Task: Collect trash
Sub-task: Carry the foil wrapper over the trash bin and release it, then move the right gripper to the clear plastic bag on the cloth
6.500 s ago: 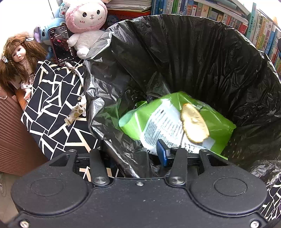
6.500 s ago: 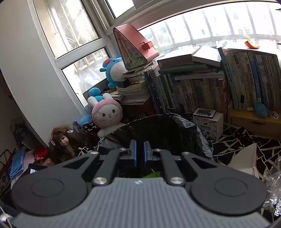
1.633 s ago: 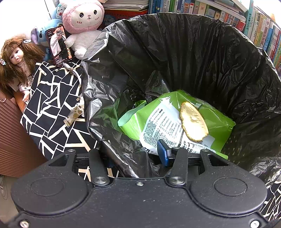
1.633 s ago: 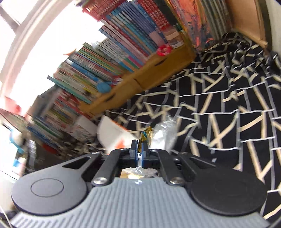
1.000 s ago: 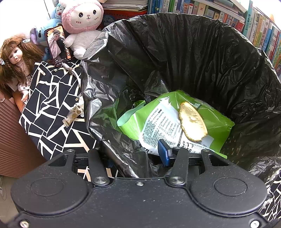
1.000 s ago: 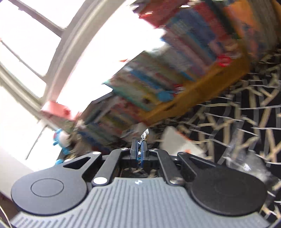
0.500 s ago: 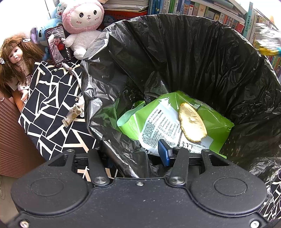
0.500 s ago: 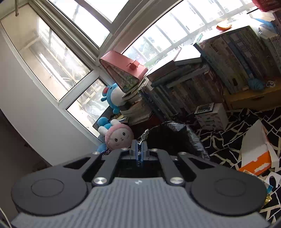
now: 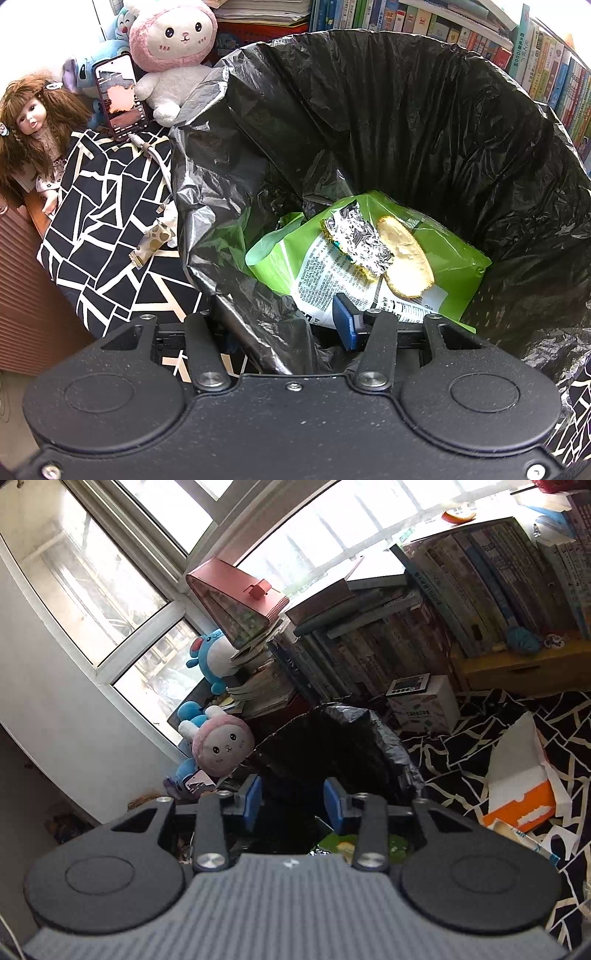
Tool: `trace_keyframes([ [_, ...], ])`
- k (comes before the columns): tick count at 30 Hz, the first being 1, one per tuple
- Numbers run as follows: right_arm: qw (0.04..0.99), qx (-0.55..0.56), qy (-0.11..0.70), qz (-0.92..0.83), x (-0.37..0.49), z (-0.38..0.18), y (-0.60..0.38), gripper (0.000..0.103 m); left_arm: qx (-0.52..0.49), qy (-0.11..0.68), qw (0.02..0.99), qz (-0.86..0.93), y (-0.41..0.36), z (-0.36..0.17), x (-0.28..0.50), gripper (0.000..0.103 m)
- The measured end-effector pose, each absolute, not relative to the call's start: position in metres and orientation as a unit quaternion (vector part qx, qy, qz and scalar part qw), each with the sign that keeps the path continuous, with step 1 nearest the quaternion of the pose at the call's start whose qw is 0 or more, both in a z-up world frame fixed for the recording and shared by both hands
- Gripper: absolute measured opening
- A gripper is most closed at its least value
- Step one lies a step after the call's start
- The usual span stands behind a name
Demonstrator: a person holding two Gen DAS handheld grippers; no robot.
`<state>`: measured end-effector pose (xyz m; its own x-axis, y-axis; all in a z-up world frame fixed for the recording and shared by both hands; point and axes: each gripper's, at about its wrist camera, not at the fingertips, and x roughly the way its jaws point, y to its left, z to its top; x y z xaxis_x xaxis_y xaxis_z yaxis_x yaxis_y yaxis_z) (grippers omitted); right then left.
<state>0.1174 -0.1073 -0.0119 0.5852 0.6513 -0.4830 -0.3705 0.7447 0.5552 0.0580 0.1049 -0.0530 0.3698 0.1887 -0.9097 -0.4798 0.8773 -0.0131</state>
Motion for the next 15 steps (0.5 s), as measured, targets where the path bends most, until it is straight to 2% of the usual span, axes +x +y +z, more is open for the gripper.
trace_keyframes([
  [4,0.882,0.196,0.336,0.267,0.112,-0.012,-0.125,0.061,-0.139,0.522,0.816,0.204,0.105,-0.053,0.058,0.047],
  [15,0.916,0.156,0.341,0.139,0.103,-0.036,-0.195,0.075,-0.139,0.522,0.816,0.204,0.105,-0.053,0.058,0.047],
])
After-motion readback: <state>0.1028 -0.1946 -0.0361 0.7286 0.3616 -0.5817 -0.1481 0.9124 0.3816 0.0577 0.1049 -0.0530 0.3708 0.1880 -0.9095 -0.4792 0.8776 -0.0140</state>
